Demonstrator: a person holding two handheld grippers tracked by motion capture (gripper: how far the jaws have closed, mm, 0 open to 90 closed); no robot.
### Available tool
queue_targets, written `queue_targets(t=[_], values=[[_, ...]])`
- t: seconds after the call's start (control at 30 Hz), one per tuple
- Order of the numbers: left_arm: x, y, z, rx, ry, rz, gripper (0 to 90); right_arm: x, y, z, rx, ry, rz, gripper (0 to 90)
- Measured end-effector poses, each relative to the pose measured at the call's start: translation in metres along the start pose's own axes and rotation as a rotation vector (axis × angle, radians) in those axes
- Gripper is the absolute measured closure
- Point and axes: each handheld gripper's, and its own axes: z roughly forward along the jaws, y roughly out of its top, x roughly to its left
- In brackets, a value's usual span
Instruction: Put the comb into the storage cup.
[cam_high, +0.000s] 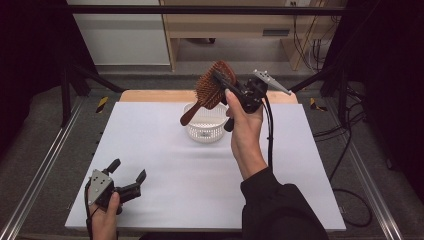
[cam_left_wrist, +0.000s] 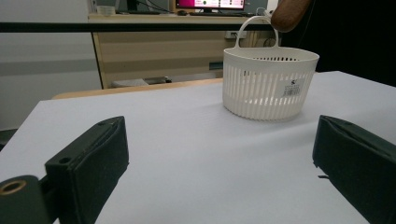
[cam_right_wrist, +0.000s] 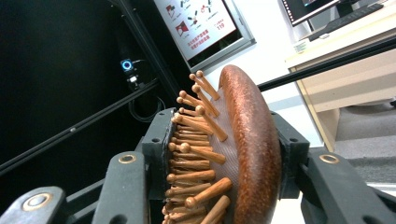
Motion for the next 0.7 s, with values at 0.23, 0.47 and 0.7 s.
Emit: queue_targets(t=[0.23, 0.47, 0.7], values=[[0.000, -0.001, 0.001, 0.003, -0.003, 0.001, 3.6, -0.004, 0.001, 0.004, -0.009, -0.014, 0.005, 51.2], [0.000, -0.001, 0.001, -0.001, -0.010, 0.001, 3.5, -0.006, 0.007, 0.002, -0.027, -0.023, 0.000, 51.1], [-0.001, -0.002, 0.001, 0.005, -0.019, -0.001, 3.6, -0.010, 0.011, 0.000, -0.029, -0.039, -0.013, 51.1]])
